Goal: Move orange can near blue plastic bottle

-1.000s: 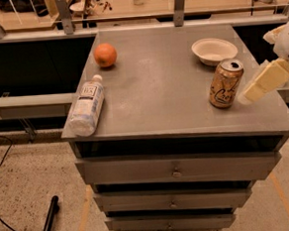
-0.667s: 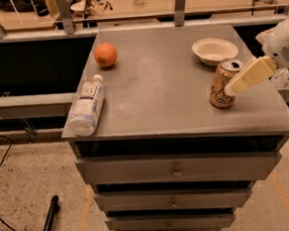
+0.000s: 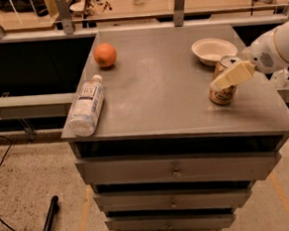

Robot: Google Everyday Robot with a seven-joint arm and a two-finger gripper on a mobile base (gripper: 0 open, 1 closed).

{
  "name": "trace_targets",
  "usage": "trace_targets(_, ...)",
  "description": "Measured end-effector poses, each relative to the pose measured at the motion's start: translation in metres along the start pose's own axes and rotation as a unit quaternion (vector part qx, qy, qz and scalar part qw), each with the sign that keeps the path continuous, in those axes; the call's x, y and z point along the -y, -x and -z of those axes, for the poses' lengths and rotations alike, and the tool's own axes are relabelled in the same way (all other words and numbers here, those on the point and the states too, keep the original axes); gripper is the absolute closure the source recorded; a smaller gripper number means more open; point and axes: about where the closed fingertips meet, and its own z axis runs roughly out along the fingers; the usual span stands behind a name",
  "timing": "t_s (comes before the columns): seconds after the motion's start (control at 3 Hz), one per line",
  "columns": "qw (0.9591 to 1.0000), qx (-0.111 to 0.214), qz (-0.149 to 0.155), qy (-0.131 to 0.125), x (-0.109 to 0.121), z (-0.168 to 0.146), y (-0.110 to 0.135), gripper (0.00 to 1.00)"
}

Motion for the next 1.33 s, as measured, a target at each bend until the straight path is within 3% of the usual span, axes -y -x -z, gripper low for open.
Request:
trace_targets(0.67,1.0000,-0.001,-0.006,0.003,-0.002,-0.003,0.001,0.65)
trace_targets(1.0,0.9995,0.019,0.014,0.021,-0.014,-0.003,0.026,0.87)
trace_targets(1.33,0.9953,0.043,0.046,0.074,-0.047,-0.021,0.065,1.00)
